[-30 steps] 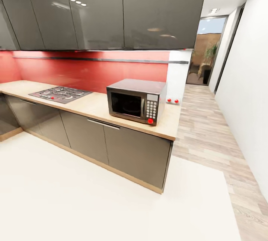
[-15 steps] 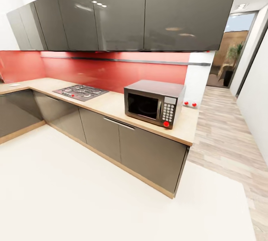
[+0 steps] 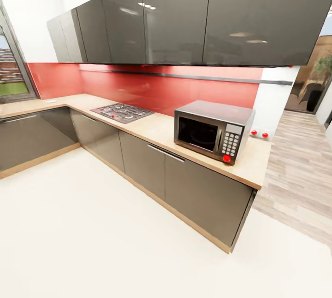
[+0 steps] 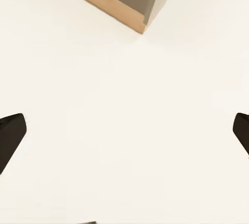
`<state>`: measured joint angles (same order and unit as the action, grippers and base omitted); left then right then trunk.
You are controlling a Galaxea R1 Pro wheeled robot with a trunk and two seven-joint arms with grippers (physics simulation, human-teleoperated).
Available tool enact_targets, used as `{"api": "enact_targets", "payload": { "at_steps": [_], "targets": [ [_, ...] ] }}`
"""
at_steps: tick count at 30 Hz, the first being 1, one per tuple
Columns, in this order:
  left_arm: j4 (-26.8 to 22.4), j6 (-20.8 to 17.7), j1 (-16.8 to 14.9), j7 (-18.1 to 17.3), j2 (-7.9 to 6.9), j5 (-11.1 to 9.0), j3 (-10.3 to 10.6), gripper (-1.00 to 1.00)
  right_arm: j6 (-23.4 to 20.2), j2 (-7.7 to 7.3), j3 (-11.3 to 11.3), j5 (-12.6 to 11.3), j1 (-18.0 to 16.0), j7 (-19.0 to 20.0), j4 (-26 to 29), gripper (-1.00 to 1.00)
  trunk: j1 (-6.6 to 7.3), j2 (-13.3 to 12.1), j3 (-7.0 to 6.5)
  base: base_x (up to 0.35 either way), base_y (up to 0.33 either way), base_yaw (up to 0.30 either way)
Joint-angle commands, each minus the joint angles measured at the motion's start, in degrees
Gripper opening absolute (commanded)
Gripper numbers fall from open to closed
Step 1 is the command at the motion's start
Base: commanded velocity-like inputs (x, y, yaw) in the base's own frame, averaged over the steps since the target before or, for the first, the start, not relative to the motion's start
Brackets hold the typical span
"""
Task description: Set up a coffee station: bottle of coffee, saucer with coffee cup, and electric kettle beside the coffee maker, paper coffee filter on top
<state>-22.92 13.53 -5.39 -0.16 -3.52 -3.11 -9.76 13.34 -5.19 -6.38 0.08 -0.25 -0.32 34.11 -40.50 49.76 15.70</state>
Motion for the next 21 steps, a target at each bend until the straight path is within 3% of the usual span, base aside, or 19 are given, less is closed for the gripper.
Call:
{"api": "enact_targets", "payload": {
  "at_steps": [1,21],
  "targets": [
    [0.07,0.18,-0.05,-0.02,0.0,-0.32,0.01,1.0,0.18,0.0,0.0,0.01,-0.02,-0.03,-0.01,1.0,0.22,-0.37,-0.11,0.0,0.0,0.278],
    [0.07,0.16,-0.05,0.0,-0.03,-0.32,-0.02,1.0,0.19,0.0,-0.04,0.01,-0.01,-0.03,-0.01,1.0,4.62,-8.39,-3.7,0.0,0.0,0.279]
  ]
}}
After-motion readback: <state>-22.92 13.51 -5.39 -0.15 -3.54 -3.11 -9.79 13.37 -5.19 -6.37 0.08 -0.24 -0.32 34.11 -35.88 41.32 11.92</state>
